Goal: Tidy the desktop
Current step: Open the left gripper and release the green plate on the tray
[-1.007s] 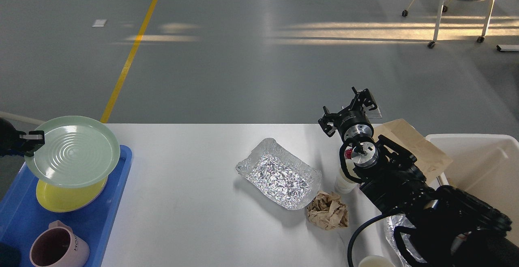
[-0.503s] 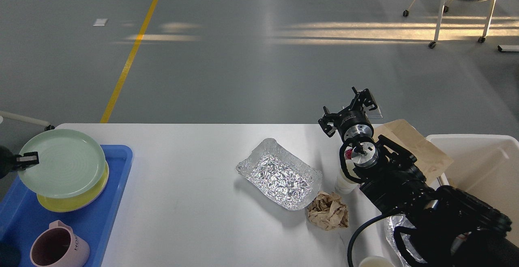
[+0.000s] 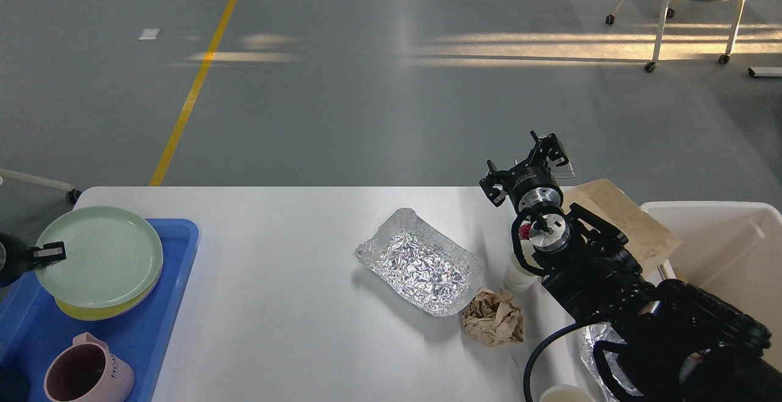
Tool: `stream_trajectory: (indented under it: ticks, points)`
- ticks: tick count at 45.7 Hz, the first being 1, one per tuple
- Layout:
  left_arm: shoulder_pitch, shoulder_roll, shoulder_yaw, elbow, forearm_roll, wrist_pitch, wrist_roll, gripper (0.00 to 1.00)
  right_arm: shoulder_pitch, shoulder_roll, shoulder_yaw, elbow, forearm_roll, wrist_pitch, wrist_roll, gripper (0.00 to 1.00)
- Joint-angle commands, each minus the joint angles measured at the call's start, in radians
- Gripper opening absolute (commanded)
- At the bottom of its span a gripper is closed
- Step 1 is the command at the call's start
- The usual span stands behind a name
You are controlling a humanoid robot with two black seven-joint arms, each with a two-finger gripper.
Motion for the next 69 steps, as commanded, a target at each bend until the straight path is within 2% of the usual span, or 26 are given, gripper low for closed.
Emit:
stream_trajectory:
  ticks: [1, 8, 21, 30, 35, 40, 46, 52, 58, 62, 69]
  points:
    - [-0.001, 0.000, 0.000, 0.000, 0.000, -0.001, 0.001, 0.13, 0.000, 0.000, 0.000, 0.000, 0.000, 0.000, 0.000, 1.00]
    - [-0.003, 0.001, 0.001, 0.000, 0.000, -0.001, 0.002, 0.22, 0.000, 0.000, 0.000, -0.001, 0.000, 0.000, 0.000, 1.00]
    - [-0.011, 0.023, -0.002, 0.000, 0.000, -0.002, 0.002, 0.46, 0.000, 0.000, 0.000, 0.000, 0.000, 0.000, 0.000, 1.00]
    - [-0.047, 0.060, -0.002, -0.017, 0.002, -0.033, -0.007, 0.61, 0.000, 0.000, 0.000, 0.000, 0.000, 0.000, 0.000, 1.00]
    - [-0.104, 0.080, 0.001, -0.018, 0.003, -0.163, -0.007, 0.65, 0.000, 0.000, 0.000, -0.001, 0.000, 0.000, 0.000, 1.00]
    - [-0.182, 0.092, 0.013, -0.018, 0.003, -0.372, 0.001, 0.72, 0.000, 0.000, 0.000, 0.000, 0.000, 0.000, 0.000, 1.00]
    - [-0.283, 0.087, 0.017, -0.025, 0.003, -0.628, 0.002, 0.72, 0.000, 0.000, 0.000, 0.000, 0.000, 0.000, 0.000, 1.00]
    - [-0.394, 0.058, 0.039, -0.054, 0.003, -0.795, -0.005, 0.72, 0.000, 0.000, 0.000, 0.000, 0.000, 0.000, 0.000, 1.00]
    - [-0.489, -0.021, 0.078, -0.069, 0.000, -0.898, -0.012, 0.72, 0.000, 0.000, 0.000, 0.000, 0.000, 0.000, 0.000, 1.00]
    - [-0.550, -0.081, 0.095, -0.071, -0.003, -0.898, -0.015, 0.72, 0.000, 0.000, 0.000, 0.000, 0.000, 0.000, 0.000, 1.00]
    - [-0.673, -0.163, 0.124, -0.071, -0.008, -0.898, -0.068, 0.72, 0.000, 0.000, 0.000, 0.000, 0.000, 0.000, 0.000, 1.00]
